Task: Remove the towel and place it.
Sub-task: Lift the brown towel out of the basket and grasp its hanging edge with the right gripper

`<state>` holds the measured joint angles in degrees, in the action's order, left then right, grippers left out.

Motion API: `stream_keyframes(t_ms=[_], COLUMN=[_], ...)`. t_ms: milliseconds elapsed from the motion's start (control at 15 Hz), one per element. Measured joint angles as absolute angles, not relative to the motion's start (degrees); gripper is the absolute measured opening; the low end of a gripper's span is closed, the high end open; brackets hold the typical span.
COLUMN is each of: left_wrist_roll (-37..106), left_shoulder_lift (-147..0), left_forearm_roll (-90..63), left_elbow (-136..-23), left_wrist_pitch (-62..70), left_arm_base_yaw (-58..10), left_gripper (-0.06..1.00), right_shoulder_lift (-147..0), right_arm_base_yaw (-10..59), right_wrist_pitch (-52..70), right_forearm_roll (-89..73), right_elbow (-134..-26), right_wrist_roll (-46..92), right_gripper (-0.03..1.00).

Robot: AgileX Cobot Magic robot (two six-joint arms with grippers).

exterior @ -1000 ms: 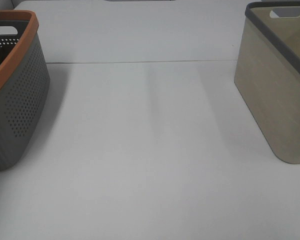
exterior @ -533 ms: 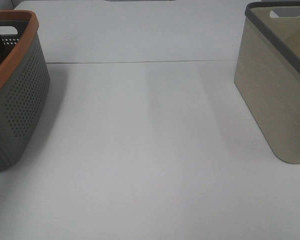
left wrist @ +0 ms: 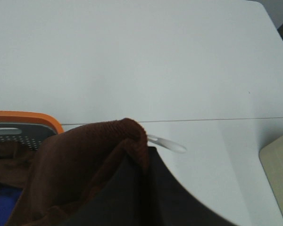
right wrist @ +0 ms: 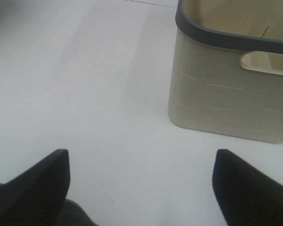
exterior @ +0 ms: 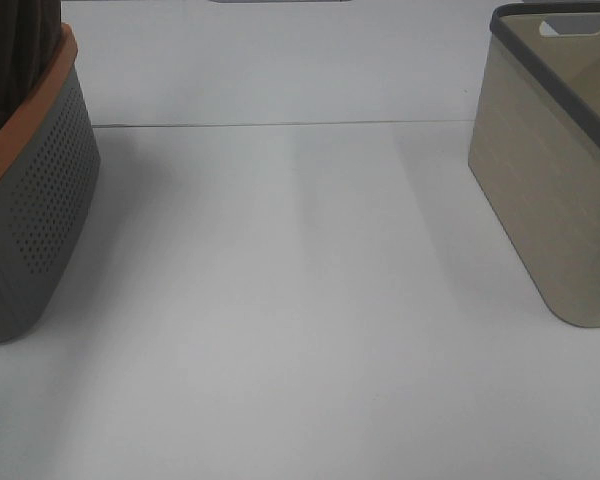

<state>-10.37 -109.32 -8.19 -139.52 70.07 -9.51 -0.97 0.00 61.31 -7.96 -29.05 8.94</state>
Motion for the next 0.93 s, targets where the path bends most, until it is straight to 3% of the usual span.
stream_keyframes(t_ms=[933], left_wrist_roll=[-11.6], left_shoulder_lift=[-113.5], left_forearm_roll=[-13.3], left_elbow=[-141.9], left_wrist_pitch=[50.4], left_arm_base_yaw=[-27.4], left_gripper=[0.0], right_shoulder_lift=[-1.0], right_arm_base_yaw=[0.0], right_wrist_pitch=[61.3], right_forearm_roll=[-8.0], right_elbow=[-29.0], right_wrist_roll=[8.9], right_gripper=[0.79])
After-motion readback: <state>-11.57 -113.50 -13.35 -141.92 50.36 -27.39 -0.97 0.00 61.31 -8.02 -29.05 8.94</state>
